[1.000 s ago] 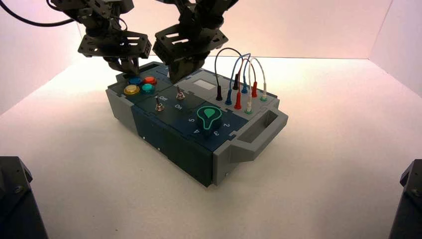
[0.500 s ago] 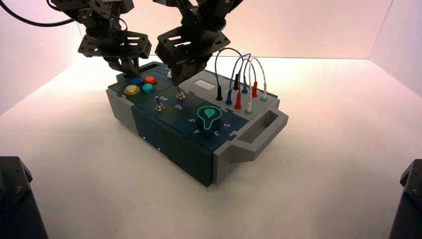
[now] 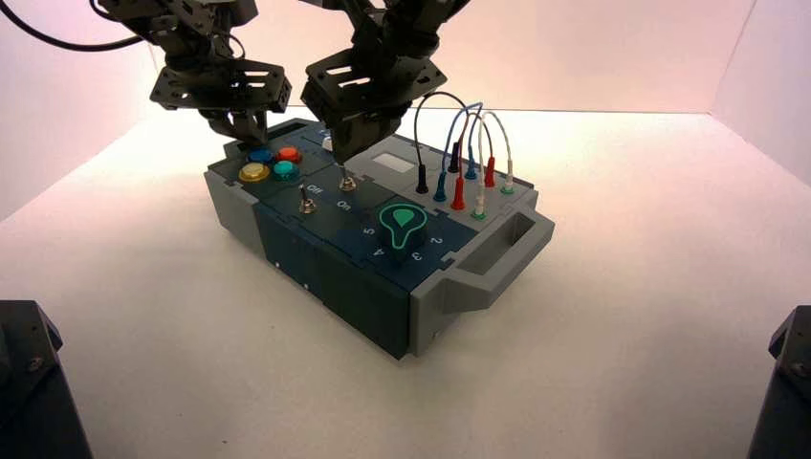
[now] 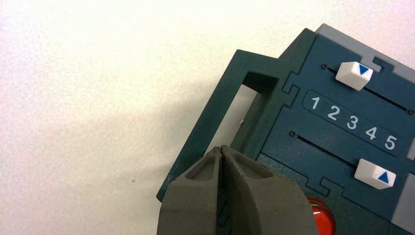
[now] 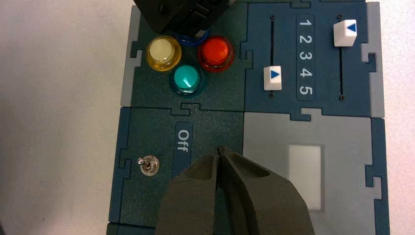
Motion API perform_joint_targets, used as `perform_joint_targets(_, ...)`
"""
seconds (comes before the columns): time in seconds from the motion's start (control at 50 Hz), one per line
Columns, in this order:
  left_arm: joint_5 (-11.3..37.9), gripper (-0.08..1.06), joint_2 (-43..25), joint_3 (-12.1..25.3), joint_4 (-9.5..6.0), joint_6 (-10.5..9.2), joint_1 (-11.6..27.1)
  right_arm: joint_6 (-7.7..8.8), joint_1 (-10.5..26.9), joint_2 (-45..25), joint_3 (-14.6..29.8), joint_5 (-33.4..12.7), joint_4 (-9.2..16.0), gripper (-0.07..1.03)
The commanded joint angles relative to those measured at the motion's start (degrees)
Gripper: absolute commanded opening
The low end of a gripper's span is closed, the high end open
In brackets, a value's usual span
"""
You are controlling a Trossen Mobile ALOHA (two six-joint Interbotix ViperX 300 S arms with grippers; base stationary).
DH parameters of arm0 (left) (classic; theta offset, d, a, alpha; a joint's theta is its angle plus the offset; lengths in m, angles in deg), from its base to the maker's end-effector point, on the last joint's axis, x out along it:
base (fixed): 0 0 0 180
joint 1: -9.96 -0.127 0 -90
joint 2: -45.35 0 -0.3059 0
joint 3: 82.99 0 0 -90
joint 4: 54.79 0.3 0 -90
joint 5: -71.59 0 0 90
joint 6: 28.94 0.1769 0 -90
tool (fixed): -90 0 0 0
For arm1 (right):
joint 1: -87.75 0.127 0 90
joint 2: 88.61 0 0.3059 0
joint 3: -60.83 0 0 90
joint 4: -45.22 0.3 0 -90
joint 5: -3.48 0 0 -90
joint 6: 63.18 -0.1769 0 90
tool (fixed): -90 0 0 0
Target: Flip the top switch on with the right gripper.
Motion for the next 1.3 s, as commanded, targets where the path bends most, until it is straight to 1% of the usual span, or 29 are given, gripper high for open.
perform_joint_targets(0.02, 0.5, -0.03, 1.2, 0.2, 0.00, 0.09, 0.4, -0.09, 0.2, 1.8, -0.5, -0.5, 0.1, -0.02)
perform_joint_targets(0.14, 0.5, -0.03, 1.2, 0.2, 0.00, 0.09, 0.4, -0.09, 0.2, 1.8, -0.5, -0.4, 0.1, -0.02)
perform_joint_targets(0.6, 0.6, -0.03, 1.2, 0.3, 0.00, 0.09, 0.4, 0.09, 0.4, 1.4, 3.6, -1.0, 0.0, -0.02)
perform_joint_targets(0.9, 0.6, -0.03, 1.2, 0.4, 0.00, 0.09, 0.1, 0.18, 0.6, -0.6, 4.0, -4.1, -0.1, -0.02)
perform_joint_targets(1.08, 0.7, -0.03, 1.2, 0.3, 0.00, 0.09, 0.1, 0.18, 0.4, -1.5, 4.6, -5.3, -0.1, -0.02)
perform_joint_targets(1.18, 0.7, -0.03, 1.2, 0.1, 0.00, 0.09, 0.1, 0.18, 0.4, -2.0, 5.1, -7.0, -0.5, -0.02)
perform_joint_targets(1.3, 0.7, -0.03, 1.2, 0.1, 0.00, 0.09, 0.1, 0.18, 0.4, -2.3, 5.3, -7.6, -1.0, -0.02)
